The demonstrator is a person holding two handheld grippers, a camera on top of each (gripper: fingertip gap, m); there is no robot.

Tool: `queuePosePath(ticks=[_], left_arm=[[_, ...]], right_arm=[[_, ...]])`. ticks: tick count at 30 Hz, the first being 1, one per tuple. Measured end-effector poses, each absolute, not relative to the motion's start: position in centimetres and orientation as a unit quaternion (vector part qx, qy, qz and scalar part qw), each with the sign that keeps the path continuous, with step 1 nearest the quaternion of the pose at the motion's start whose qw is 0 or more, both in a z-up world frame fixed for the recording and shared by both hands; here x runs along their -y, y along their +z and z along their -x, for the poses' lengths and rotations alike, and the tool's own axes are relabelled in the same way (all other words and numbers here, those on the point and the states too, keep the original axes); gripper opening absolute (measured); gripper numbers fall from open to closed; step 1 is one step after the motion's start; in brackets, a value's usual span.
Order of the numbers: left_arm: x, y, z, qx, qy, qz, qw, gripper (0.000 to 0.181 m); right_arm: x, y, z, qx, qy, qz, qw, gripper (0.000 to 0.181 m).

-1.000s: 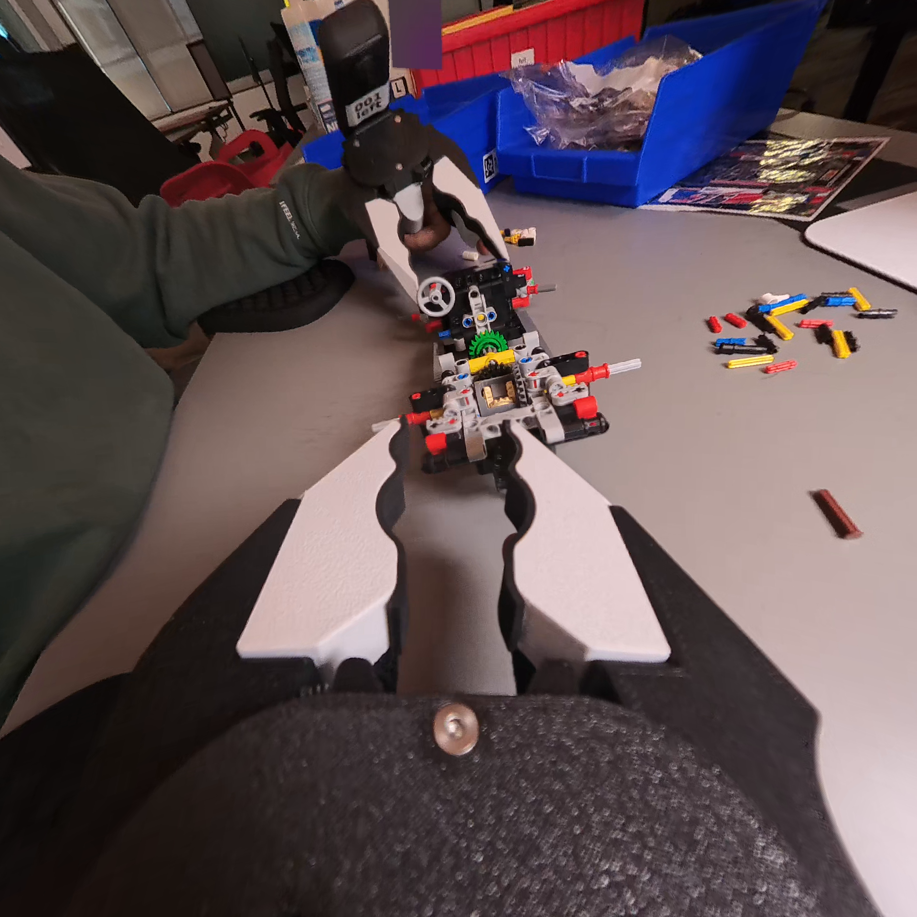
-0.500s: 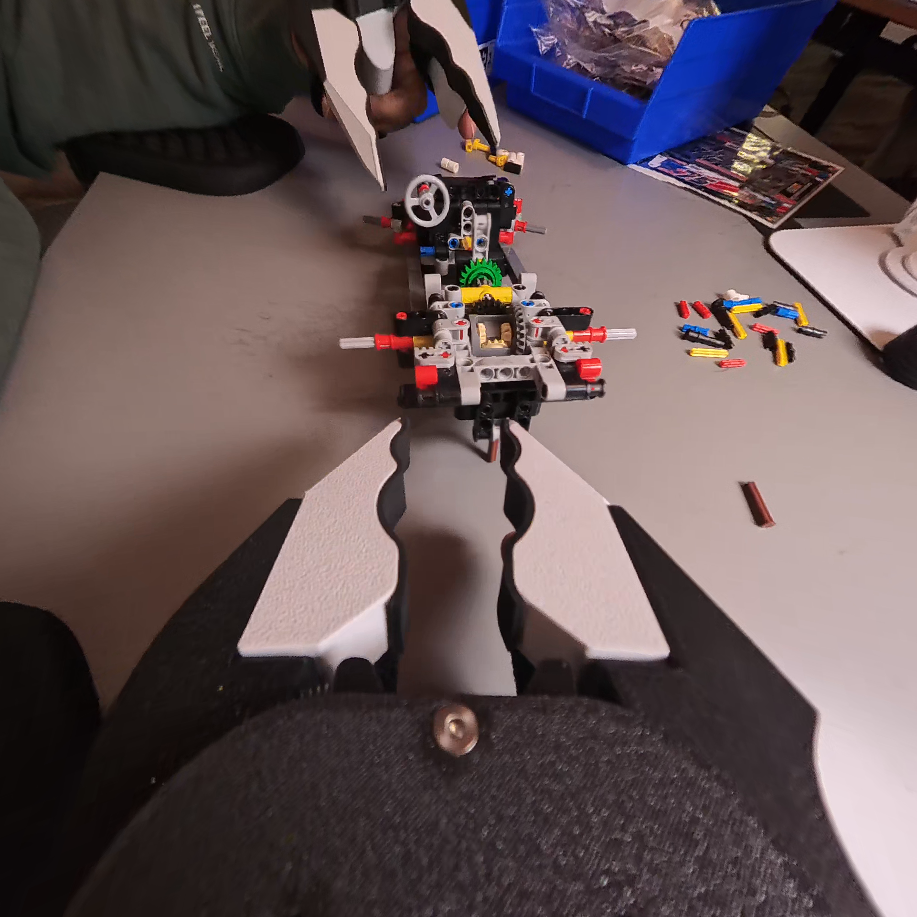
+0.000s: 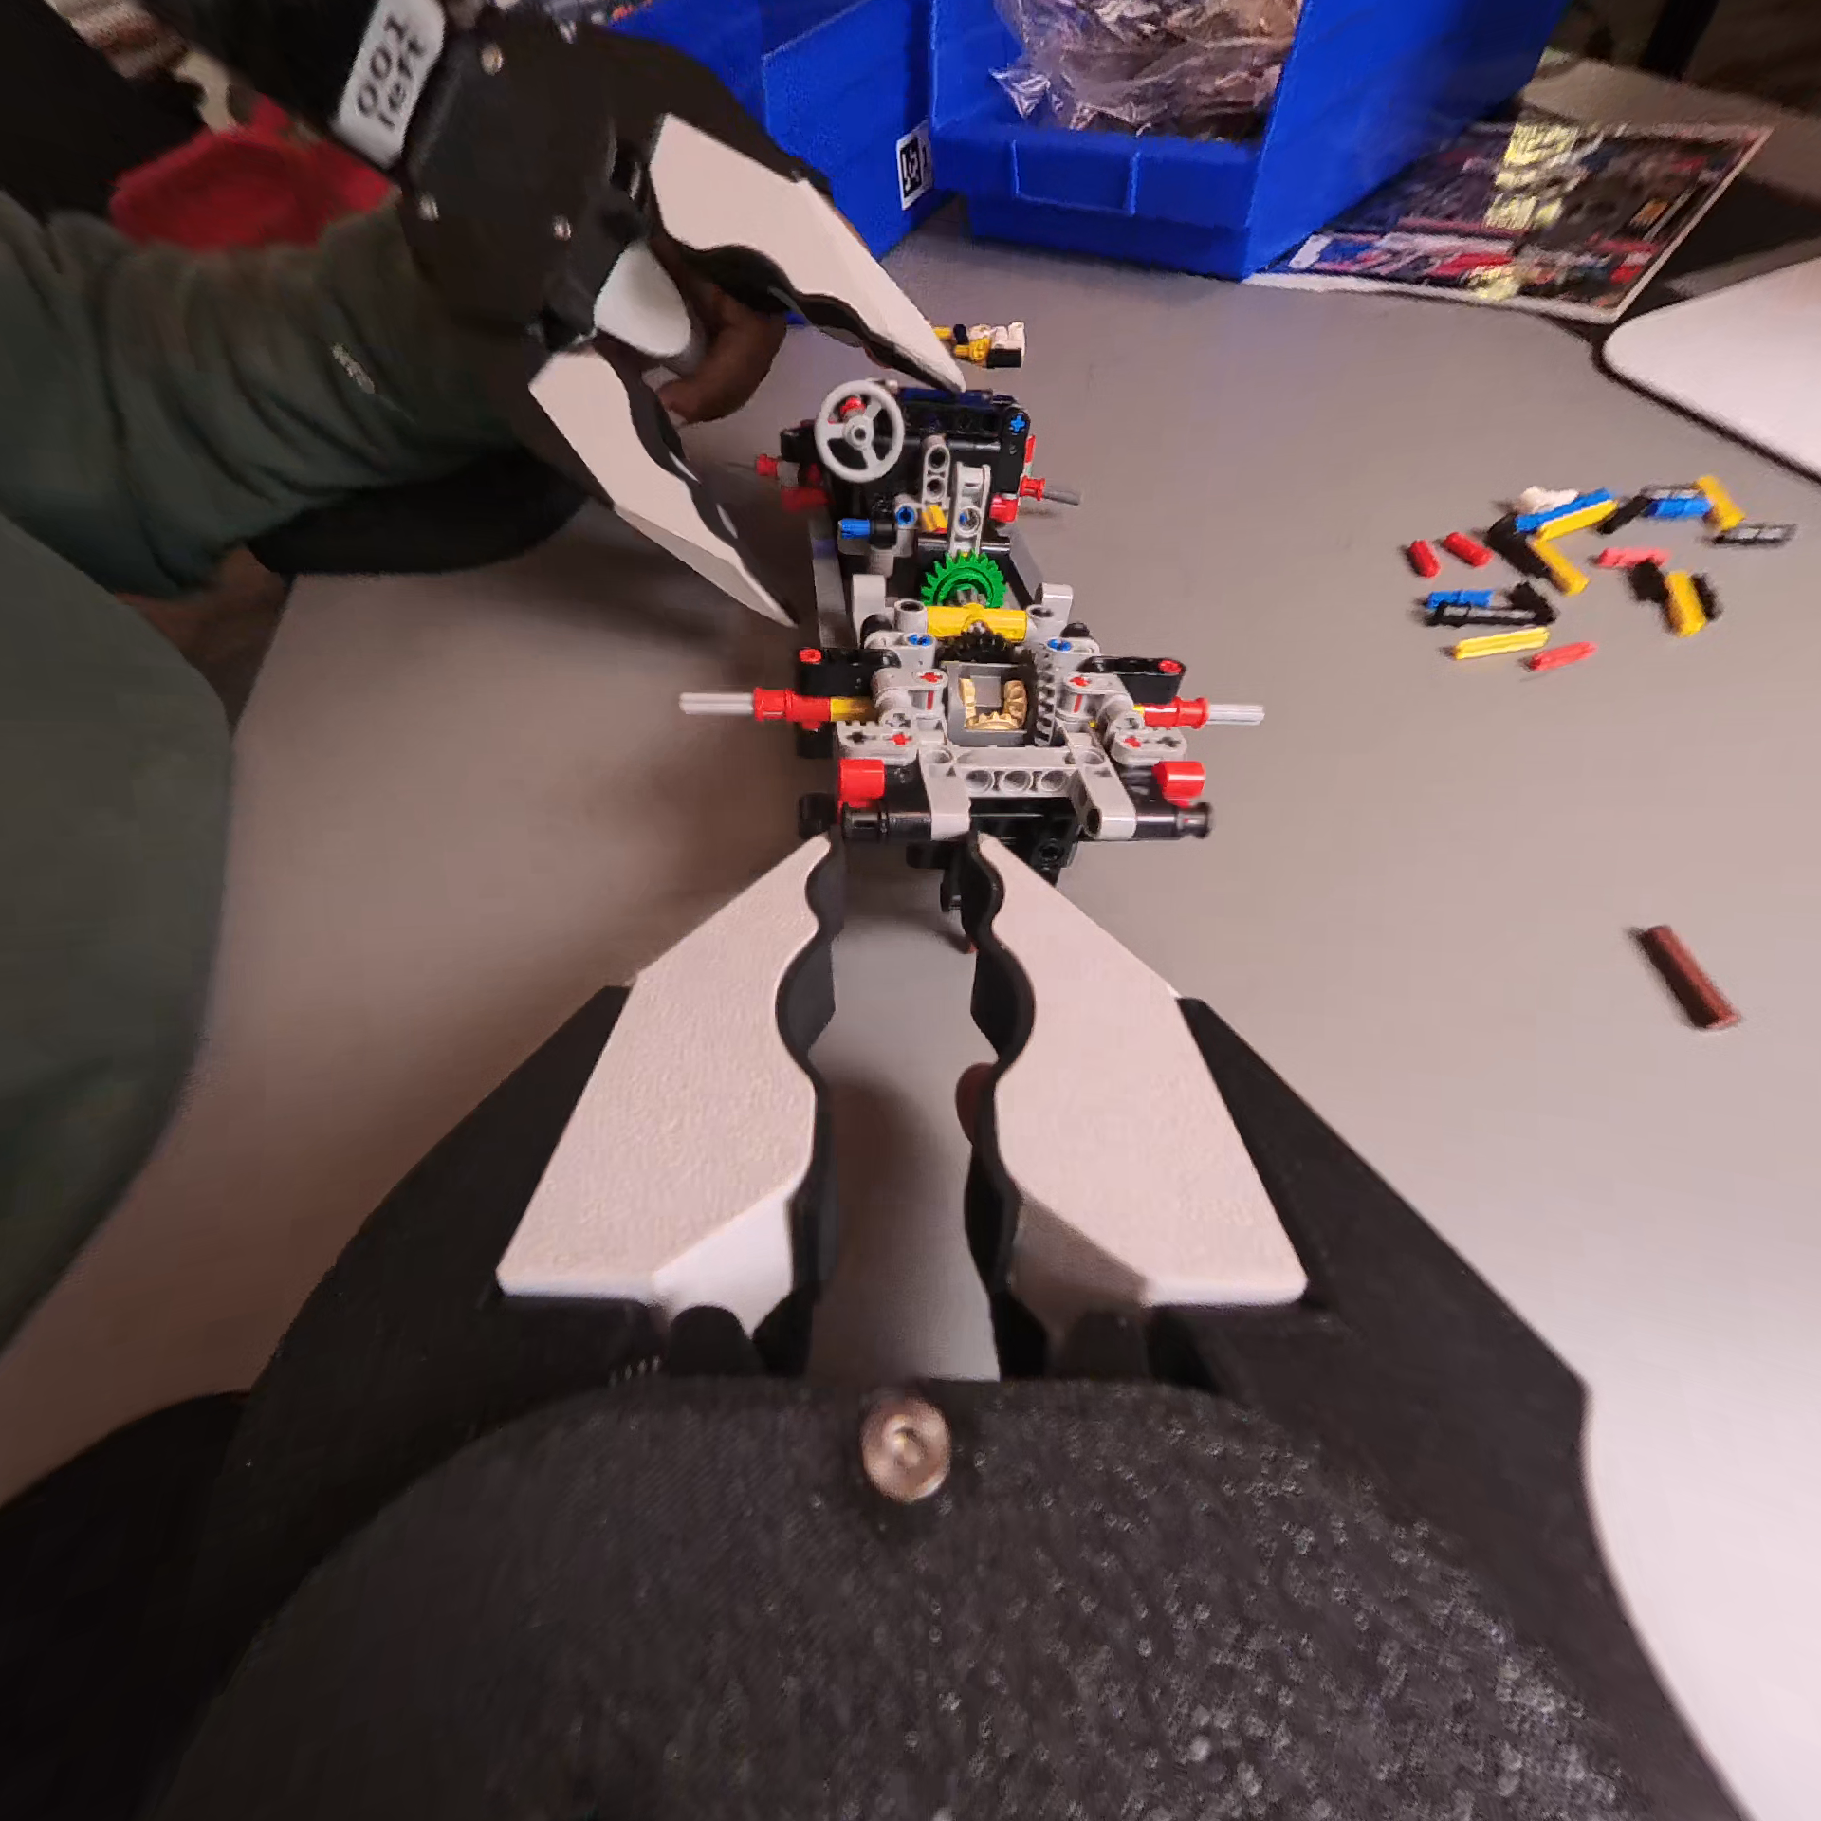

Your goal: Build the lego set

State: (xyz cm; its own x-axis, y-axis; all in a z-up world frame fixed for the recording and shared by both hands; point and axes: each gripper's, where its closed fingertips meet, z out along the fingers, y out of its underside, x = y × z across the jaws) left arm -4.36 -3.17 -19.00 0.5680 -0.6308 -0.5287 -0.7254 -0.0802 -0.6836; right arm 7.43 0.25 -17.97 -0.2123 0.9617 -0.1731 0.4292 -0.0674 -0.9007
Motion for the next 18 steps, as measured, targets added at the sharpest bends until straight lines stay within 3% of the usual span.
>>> queuePosePath(ticks=[6,9,11,15,18], left_arm=[[1.4,-18.8,5.8,-0.458,0.155,0.721,0.497,0.071],[1.0,-18.8,6.2,-0.472,0.198,0.706,0.49,0.06],[0.8,-18.8,6.3,-0.479,0.213,0.699,0.486,0.059],[0.7,-18.9,6.4,-0.489,0.22,0.693,0.481,0.058],[0.8,-18.9,6.5,-0.491,0.215,0.694,0.48,0.058]], right_arm=[[1.2,-16.5,-7.0,0.534,0.562,0.605,0.182,0.018],[2.0,-15.6,-7.0,0.489,0.615,0.607,0.123,0.0],[1.8,-15.5,-6.9,0.466,0.63,0.612,0.107,0.0],[1.6,-16.2,-7.2,0.519,0.592,0.597,0.154,0.0],[0.5,-16.0,-7.7,0.603,0.516,0.548,0.265,0.018]])
